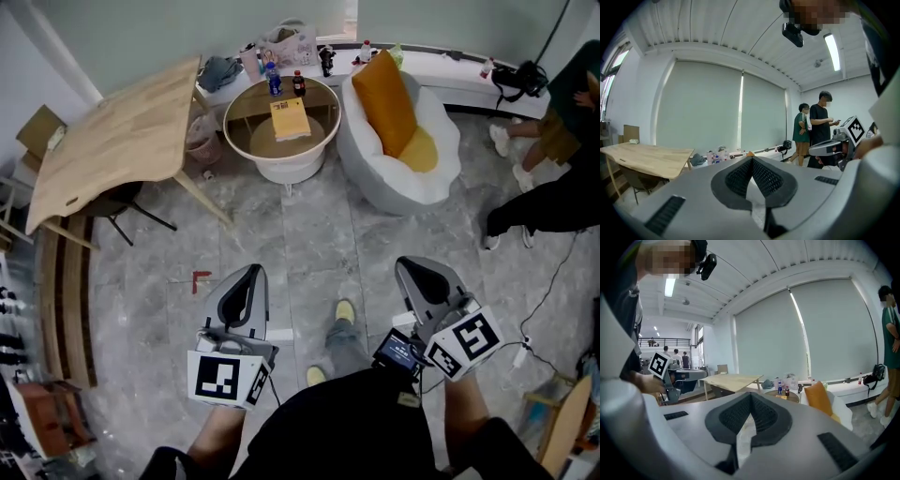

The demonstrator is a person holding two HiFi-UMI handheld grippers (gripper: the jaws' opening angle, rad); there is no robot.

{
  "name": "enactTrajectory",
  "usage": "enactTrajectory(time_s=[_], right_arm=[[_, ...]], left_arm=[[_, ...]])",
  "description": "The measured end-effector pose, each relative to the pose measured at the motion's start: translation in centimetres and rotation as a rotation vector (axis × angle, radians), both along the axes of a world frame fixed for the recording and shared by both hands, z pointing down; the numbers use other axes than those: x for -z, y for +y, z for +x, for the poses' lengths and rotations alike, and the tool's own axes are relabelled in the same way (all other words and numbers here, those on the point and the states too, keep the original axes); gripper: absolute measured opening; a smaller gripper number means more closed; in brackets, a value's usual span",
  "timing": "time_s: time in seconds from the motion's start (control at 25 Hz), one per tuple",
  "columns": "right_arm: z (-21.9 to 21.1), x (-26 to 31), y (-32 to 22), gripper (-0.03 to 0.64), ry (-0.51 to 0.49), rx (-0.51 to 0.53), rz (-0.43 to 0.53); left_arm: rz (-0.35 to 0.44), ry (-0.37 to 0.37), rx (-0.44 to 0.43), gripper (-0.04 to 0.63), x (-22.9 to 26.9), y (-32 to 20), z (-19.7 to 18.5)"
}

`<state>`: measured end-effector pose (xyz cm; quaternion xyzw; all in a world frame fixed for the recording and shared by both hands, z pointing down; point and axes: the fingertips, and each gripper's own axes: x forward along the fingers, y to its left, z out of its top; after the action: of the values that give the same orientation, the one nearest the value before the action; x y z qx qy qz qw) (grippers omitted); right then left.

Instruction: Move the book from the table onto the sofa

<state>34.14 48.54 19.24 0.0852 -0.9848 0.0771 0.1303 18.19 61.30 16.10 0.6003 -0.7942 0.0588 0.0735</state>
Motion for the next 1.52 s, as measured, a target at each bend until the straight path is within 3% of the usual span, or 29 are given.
enactTrajectory(time_s=[0.76, 1.16, 1.52], right_arm=[[-4.7, -1.3, -12.5, 0.008, -0.039, 0.032, -0.057], [-5.0, -1.4, -15.0, 0.008, -0.033, 0.053, -0.027], [-4.6, -0.5, -14.8, 0.008, -0.057, 0.066, -0.017]], left_arm=[[-0.049, -0.004, 0.068, 0.006, -0.4, -11.0, -3.8], [-0.060, -0.013, 0.042, 0.007, -0.3, -14.5, -3.3], [-0.046, -0.025, 0.066, 0.006, 1.0, -13.9, -2.8]])
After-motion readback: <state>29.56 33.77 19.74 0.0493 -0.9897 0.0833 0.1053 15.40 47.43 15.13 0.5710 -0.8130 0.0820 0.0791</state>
